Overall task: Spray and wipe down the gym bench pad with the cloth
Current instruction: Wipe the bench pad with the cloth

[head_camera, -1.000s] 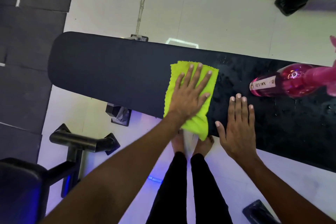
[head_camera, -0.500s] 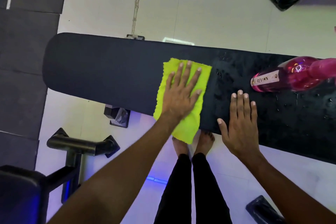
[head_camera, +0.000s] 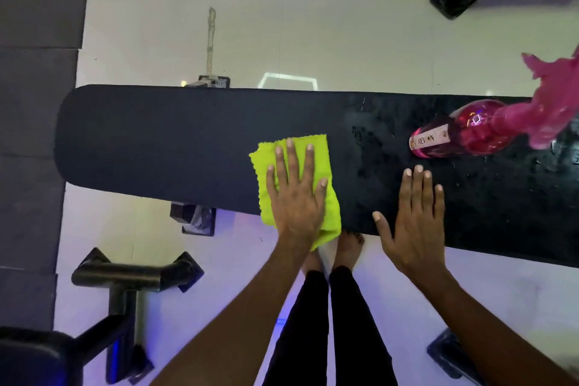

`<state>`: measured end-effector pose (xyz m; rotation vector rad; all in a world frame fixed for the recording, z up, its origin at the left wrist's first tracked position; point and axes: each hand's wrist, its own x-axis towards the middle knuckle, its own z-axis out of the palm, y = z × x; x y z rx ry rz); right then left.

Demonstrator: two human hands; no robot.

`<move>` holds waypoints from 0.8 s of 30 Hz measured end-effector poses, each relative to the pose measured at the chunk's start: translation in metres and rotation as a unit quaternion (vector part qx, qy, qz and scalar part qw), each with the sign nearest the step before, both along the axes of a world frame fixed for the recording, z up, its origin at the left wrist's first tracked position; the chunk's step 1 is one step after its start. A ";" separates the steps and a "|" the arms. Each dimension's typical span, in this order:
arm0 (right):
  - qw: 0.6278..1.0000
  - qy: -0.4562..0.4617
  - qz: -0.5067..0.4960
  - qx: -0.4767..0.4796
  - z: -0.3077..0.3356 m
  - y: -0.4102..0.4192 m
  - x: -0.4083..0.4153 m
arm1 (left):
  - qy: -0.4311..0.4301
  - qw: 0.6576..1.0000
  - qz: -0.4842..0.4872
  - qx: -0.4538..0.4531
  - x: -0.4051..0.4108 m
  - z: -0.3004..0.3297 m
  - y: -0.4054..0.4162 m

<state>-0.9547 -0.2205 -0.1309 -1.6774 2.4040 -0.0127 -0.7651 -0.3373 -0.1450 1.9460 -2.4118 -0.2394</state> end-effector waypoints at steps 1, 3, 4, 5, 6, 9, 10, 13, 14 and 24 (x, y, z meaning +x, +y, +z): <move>1.000 0.003 -0.002 0.001 0.000 0.001 -0.002 | -0.004 0.999 0.037 0.010 -0.012 0.002 0.015; 1.000 0.007 0.008 0.000 -0.001 0.002 -0.005 | 0.000 0.999 0.041 0.033 -0.037 0.006 0.029; 1.000 0.008 0.012 0.001 -0.002 0.002 -0.005 | 0.002 0.999 -0.004 0.043 -0.046 0.007 0.022; 1.000 0.010 0.013 0.002 -0.003 0.002 -0.005 | 0.003 0.996 -0.078 0.048 -0.051 0.007 0.005; 1.000 0.012 0.011 0.003 -0.004 0.002 -0.005 | 0.004 0.986 -0.159 0.050 -0.054 0.008 -0.017; 1.000 0.019 0.005 -0.003 -0.006 0.003 -0.002 | -0.003 0.973 -0.231 0.020 -0.046 0.008 -0.085; 1.000 0.019 0.004 -0.004 -0.006 0.002 -0.001 | -0.004 0.980 -0.198 0.012 -0.039 0.007 -0.097; 1.000 0.025 -0.011 0.001 -0.004 0.002 -0.004 | -0.009 0.998 -0.065 0.015 -0.029 0.009 -0.082; 0.999 0.026 -0.020 0.003 -0.003 0.002 -0.006 | -0.018 0.999 -0.034 0.023 -0.032 0.010 -0.064; 0.999 0.034 -0.018 0.010 -0.002 0.004 -0.020 | -0.009 0.974 -0.226 0.028 -0.078 0.012 -0.118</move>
